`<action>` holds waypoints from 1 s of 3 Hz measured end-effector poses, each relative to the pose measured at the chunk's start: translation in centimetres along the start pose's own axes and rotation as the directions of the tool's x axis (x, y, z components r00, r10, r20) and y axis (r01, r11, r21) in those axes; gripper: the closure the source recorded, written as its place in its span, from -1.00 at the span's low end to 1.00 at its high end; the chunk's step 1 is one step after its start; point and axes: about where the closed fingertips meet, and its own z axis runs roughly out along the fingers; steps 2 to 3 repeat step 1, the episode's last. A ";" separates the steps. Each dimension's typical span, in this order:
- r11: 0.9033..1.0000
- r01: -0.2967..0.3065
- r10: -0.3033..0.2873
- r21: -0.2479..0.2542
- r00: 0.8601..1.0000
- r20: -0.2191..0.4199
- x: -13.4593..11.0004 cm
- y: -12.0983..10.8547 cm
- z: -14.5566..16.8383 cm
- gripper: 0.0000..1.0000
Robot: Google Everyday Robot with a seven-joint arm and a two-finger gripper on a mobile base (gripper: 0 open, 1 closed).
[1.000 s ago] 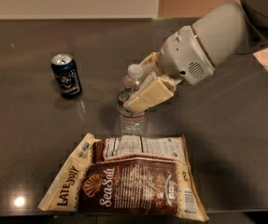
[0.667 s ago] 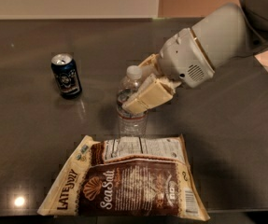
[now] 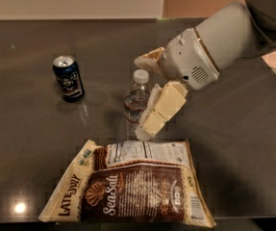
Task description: Move water bottle near brown chip bag
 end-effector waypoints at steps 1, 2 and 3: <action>1.000 0.000 0.000 0.000 1.000 0.000 0.0 0.0 0.0 -1.00; 1.000 0.000 0.000 0.000 1.000 0.000 0.0 0.0 0.0 -1.00; 1.000 0.000 0.000 0.000 1.000 0.000 0.0 0.0 0.0 -1.00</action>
Offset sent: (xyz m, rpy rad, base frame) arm 0.0000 0.0000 0.0000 0.0000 0.0000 0.0000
